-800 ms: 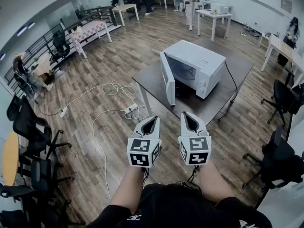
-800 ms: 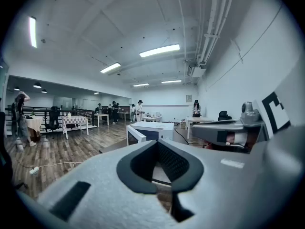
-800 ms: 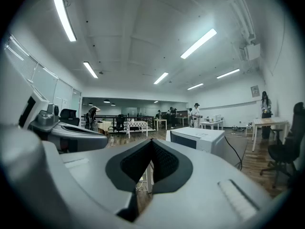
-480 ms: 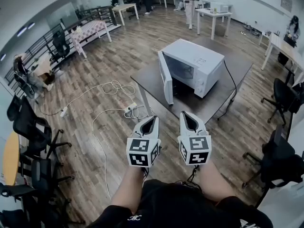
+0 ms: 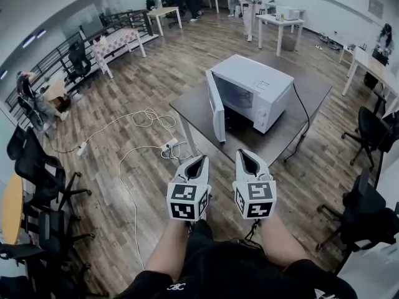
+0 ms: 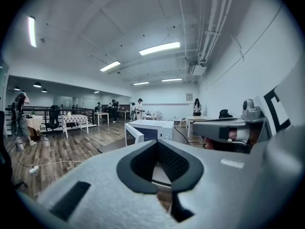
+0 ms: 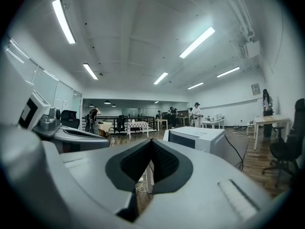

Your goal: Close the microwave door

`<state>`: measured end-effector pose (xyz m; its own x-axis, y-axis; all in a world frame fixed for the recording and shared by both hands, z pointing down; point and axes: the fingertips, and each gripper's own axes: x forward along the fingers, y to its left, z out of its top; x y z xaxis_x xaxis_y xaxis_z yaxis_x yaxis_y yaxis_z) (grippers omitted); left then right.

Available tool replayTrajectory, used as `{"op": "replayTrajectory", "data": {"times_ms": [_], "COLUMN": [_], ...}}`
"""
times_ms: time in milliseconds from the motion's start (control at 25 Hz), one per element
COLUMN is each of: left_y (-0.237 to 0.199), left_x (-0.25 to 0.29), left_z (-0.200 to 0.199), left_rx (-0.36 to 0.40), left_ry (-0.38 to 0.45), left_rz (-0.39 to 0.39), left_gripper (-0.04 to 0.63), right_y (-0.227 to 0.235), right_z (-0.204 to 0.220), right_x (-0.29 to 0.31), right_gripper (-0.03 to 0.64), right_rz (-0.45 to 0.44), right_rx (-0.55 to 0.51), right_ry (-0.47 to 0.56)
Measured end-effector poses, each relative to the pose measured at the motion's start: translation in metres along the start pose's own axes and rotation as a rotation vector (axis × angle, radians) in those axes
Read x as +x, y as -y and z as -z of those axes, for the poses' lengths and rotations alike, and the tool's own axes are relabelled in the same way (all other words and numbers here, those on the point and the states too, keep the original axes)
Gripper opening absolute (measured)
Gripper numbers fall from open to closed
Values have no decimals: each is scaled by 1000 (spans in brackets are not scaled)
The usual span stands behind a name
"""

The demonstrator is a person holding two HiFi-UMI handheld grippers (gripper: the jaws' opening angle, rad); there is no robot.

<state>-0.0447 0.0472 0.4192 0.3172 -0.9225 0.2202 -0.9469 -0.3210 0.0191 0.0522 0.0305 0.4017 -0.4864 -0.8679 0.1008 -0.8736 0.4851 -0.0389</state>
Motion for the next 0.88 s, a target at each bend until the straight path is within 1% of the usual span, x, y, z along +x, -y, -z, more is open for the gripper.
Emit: {"op": "replayTrajectory", "data": {"times_ms": [160,440,720,880], "left_y": [-5,-30,-70,-93], "left_x": [19,61,110,136], "left_z": [-2,-11,-23,-25], "left_rx": [3,4,0,20], "left_ry": [0,12,3,-13], "left_rz": [18,55,87,110], "left_gripper": [9,9,9,9], "right_y": [9,23,30,33], "right_z": [0,-6,-13,-15], "right_x": [15,61,117,150], "right_gripper": [9,9,9,9], "right_rz": [15,47,75,96], "right_rx": [-2,-18,-43,-45], "right_ry": [-2,2,-16,-29]}}
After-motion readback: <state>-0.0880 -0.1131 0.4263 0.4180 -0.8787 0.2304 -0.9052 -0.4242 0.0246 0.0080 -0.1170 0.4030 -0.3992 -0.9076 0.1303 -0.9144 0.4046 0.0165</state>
